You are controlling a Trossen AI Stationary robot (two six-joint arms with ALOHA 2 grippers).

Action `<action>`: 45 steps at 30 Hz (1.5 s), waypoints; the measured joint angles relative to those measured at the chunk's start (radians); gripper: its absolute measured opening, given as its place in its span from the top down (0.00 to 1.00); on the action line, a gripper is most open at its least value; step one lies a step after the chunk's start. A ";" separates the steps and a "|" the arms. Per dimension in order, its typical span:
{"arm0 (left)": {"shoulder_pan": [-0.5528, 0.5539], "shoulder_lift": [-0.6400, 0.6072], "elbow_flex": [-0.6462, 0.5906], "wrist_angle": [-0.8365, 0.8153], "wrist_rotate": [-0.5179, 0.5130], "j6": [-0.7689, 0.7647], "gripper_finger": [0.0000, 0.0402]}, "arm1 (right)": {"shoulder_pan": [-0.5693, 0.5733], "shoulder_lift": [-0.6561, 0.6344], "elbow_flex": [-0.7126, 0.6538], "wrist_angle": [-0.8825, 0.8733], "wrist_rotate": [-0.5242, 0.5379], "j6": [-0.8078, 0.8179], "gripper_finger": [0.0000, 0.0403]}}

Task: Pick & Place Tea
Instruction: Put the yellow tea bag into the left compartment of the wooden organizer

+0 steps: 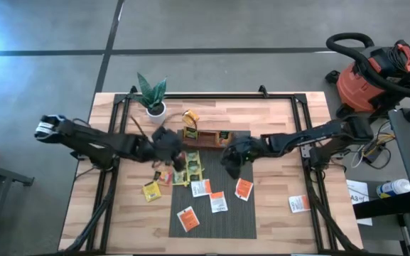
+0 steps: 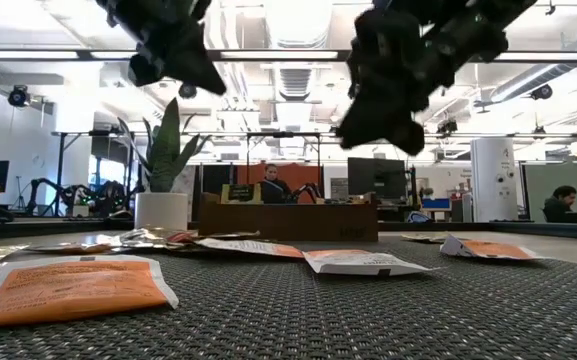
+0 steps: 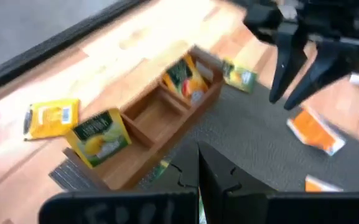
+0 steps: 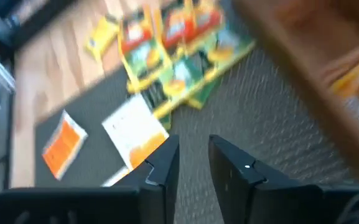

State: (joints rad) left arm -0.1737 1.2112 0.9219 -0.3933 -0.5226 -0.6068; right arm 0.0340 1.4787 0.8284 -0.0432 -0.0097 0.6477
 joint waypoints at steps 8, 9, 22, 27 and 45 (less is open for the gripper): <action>0.001 0.019 -0.099 0.108 0.244 0.295 1.00 | -0.007 -0.003 0.000 0.022 -0.089 0.080 0.79; -0.001 0.049 -0.109 0.142 0.276 0.347 1.00 | -0.003 0.024 0.000 0.041 -0.126 0.116 0.78; -0.004 0.361 -0.118 0.160 0.302 0.775 0.90 | 0.083 0.363 0.031 0.450 -0.116 0.604 0.60; -0.003 0.377 -0.127 0.189 0.302 0.781 0.90 | 0.100 0.454 0.123 0.451 -0.056 0.642 0.56; 0.000 0.399 -0.207 0.307 0.366 0.643 0.90 | 0.098 0.459 0.344 -0.003 0.062 0.549 0.56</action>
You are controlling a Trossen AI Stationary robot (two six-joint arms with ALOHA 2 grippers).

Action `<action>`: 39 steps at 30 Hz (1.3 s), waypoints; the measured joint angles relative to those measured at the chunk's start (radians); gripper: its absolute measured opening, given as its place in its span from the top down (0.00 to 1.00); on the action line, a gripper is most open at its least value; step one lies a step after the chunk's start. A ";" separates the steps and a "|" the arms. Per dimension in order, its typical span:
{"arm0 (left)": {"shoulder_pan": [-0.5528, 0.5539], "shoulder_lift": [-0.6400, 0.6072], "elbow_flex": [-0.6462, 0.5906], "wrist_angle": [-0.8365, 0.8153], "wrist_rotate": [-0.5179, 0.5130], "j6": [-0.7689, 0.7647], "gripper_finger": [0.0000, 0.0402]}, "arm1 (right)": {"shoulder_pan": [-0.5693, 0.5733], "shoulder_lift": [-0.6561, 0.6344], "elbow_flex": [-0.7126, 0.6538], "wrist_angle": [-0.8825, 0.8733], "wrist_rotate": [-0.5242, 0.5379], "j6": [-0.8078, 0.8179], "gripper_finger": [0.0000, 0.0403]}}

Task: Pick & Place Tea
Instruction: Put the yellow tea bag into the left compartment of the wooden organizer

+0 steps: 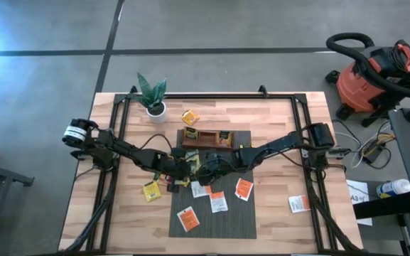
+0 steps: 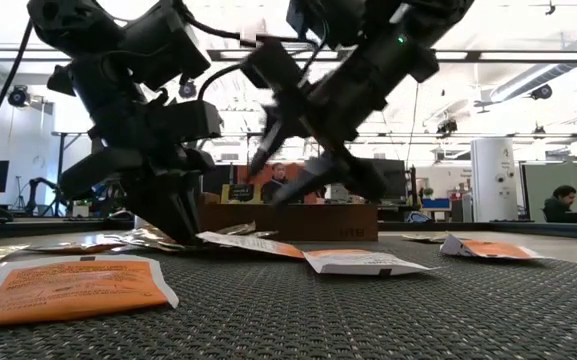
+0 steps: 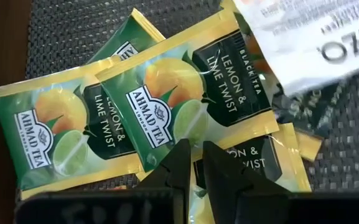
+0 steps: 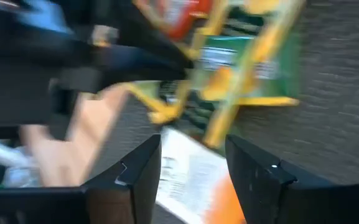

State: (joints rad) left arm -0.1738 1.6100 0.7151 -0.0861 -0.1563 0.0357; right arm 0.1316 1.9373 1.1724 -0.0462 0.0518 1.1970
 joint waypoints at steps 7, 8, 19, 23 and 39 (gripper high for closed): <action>0.001 0.008 -0.005 0.065 0.010 -0.074 0.90 | -0.012 0.013 -0.026 0.028 -0.029 0.034 0.56; 0.001 0.009 -0.005 0.073 0.012 -0.083 0.90 | -0.012 0.019 -0.026 0.030 -0.029 0.038 0.56; 0.001 0.009 -0.015 0.102 0.012 -0.147 0.90 | -0.012 0.043 -0.019 0.006 -0.024 0.026 0.60; 0.000 0.020 -0.017 0.121 0.009 -0.162 0.90 | -0.014 0.053 -0.019 0.029 -0.051 0.032 0.62; -0.005 0.023 -0.009 0.159 0.007 -0.244 0.90 | -0.015 0.004 -0.017 -0.011 -0.022 -0.049 0.93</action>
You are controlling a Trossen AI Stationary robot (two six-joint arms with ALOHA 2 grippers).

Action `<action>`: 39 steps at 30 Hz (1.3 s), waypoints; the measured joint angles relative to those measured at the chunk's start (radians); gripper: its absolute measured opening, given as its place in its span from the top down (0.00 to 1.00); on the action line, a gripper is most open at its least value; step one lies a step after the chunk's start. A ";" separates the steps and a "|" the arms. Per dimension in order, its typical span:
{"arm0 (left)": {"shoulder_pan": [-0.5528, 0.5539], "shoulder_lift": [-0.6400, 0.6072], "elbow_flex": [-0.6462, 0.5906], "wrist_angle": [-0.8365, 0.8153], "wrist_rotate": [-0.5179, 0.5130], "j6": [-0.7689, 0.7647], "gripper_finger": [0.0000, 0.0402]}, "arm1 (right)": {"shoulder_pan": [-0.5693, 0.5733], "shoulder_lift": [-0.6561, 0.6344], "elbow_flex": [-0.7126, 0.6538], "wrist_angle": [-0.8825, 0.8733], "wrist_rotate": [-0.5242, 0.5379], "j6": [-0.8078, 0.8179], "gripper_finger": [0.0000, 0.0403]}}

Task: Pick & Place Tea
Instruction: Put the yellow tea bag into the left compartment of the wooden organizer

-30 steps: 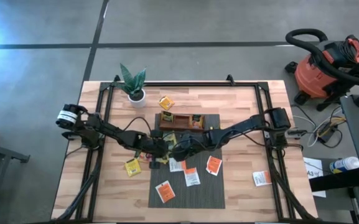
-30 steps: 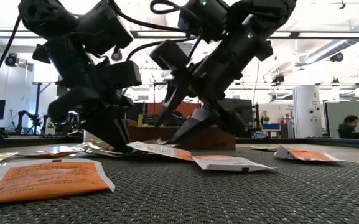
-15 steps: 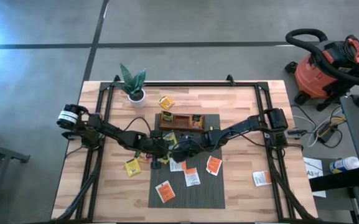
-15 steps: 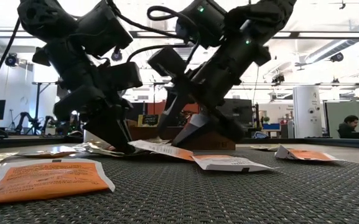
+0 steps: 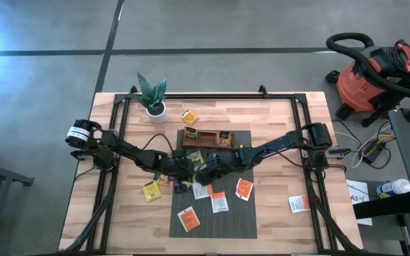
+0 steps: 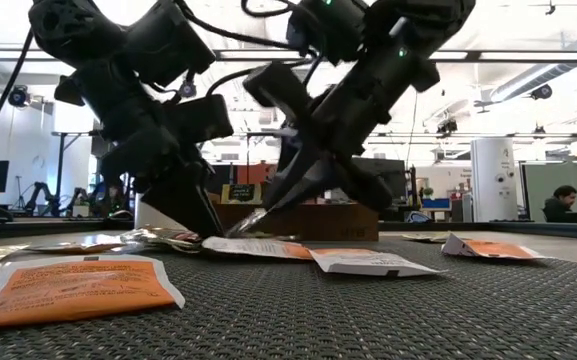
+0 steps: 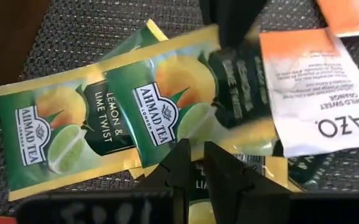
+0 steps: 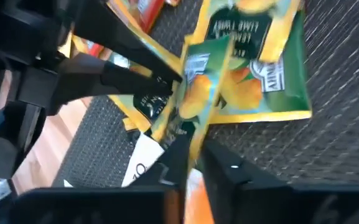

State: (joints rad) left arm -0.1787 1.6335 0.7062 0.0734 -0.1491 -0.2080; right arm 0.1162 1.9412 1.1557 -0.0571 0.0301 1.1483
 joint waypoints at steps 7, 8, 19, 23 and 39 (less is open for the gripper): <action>-0.007 -0.035 0.051 -0.008 -0.001 -0.005 0.90 | -0.033 -0.100 0.000 -0.090 0.007 -0.118 0.98; -0.007 -0.045 0.061 -0.011 -0.002 -0.005 0.90 | -0.041 -0.120 0.000 -0.108 0.008 -0.139 0.98; -0.006 -0.244 0.146 -0.066 -0.328 0.005 0.90 | -0.127 -0.264 0.001 -0.500 -0.144 -0.470 0.98; 0.051 -0.259 0.175 0.026 -0.252 -0.026 0.90 | -0.113 -0.284 0.001 -0.445 -0.188 -0.496 0.98; 0.063 -0.009 0.337 -0.072 -0.105 -0.124 0.90 | -0.110 -0.287 0.200 -0.620 -0.051 -0.606 0.98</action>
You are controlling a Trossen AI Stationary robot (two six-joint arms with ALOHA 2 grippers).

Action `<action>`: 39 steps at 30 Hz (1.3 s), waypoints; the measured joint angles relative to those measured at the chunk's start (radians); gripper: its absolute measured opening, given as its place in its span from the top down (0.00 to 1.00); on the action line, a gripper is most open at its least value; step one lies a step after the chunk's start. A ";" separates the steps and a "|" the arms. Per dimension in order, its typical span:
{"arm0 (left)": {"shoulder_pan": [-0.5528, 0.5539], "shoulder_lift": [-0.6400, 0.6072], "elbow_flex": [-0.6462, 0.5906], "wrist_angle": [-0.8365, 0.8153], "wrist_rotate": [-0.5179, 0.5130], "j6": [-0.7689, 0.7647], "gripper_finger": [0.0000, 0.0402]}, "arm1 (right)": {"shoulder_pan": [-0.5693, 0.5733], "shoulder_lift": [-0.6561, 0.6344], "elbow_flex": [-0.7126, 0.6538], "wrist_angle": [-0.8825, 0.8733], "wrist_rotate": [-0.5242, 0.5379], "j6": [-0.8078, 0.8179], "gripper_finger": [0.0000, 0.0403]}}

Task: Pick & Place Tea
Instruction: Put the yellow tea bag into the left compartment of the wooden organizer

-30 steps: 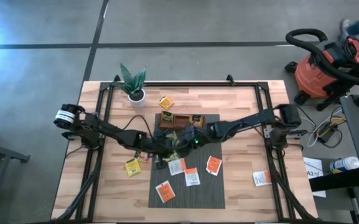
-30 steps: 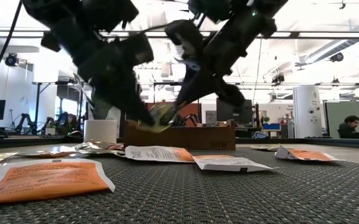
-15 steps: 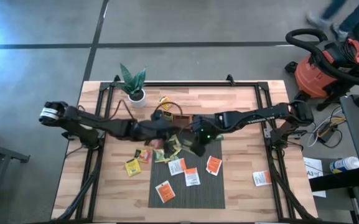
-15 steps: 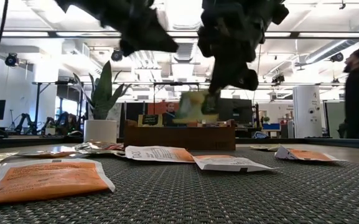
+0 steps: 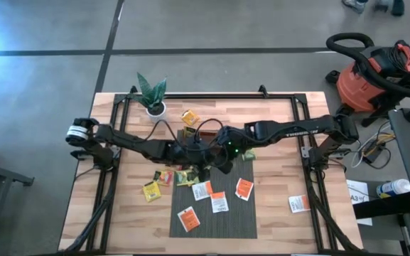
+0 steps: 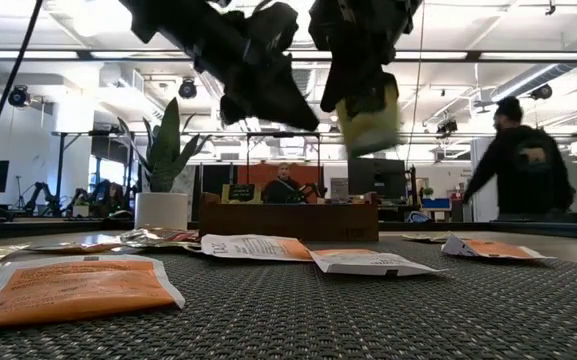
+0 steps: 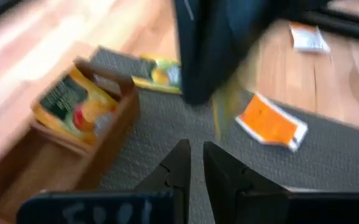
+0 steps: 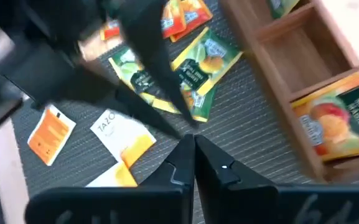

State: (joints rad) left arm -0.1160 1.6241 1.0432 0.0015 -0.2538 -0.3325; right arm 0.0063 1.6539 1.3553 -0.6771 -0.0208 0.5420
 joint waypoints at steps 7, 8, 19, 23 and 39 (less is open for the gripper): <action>-0.001 -0.009 -0.005 -0.035 -0.014 -0.007 0.90 | -0.018 0.000 0.015 -0.001 -0.002 -0.032 0.98; -0.002 -0.014 -0.006 -0.044 -0.021 -0.008 0.90 | -0.021 0.000 0.013 -0.004 -0.002 -0.032 0.98; -0.036 -0.149 -0.022 -0.234 -0.178 -0.046 0.90 | -0.035 0.009 0.011 0.018 -0.029 -0.056 0.98; -0.038 -0.194 -0.051 -0.254 -0.197 -0.069 0.90 | -0.036 0.049 0.009 0.032 -0.083 -0.073 0.98; -0.171 -0.499 -0.200 -0.528 -0.431 -0.446 0.90 | -0.125 0.224 0.234 0.045 -0.136 -0.314 0.98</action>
State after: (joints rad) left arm -0.2869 1.1250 0.8435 -0.5269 -0.6846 -0.7783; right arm -0.1186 1.8778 1.5896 -0.6318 -0.1564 0.2283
